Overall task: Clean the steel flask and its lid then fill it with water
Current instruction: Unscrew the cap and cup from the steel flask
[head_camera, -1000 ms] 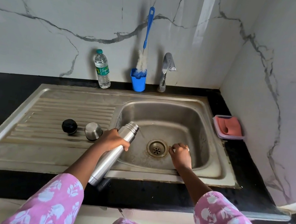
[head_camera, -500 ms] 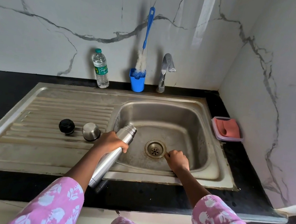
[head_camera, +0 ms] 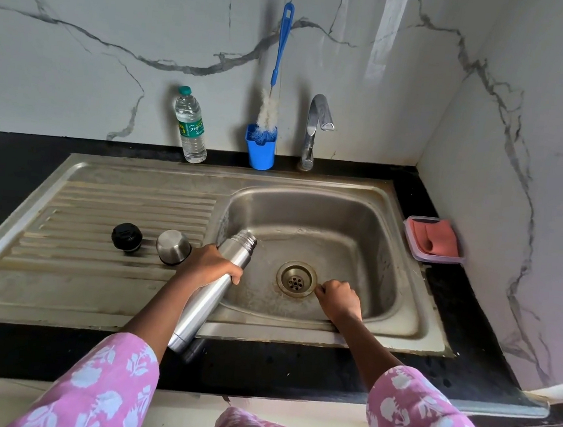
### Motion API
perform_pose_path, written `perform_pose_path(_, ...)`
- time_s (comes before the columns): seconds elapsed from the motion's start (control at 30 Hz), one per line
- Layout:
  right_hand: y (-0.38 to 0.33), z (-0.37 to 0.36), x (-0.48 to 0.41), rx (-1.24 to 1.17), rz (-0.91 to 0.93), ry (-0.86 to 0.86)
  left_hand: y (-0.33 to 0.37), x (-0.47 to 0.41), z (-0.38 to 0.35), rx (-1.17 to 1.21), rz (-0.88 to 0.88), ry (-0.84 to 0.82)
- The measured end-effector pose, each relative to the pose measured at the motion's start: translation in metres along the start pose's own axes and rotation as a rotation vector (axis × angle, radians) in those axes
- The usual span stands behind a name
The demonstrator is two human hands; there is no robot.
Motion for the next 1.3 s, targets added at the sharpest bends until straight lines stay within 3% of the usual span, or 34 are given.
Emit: perform_pose_path(1.3, 0.001, 0.000, -0.001, -0.059, 0.007, 0.011, 0.001, -0.010, -0.002, -0.036, 0.054, -0.053)
Point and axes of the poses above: each hand's wrist, its own x-axis away from the middle knuckle, its own z-axis out of the back of the hand, y = z × x, the point moved 3 cm from there along -x, towards the middle knuckle, and after that the axes turned 13 degrees about -y, right-handed, at the moved point
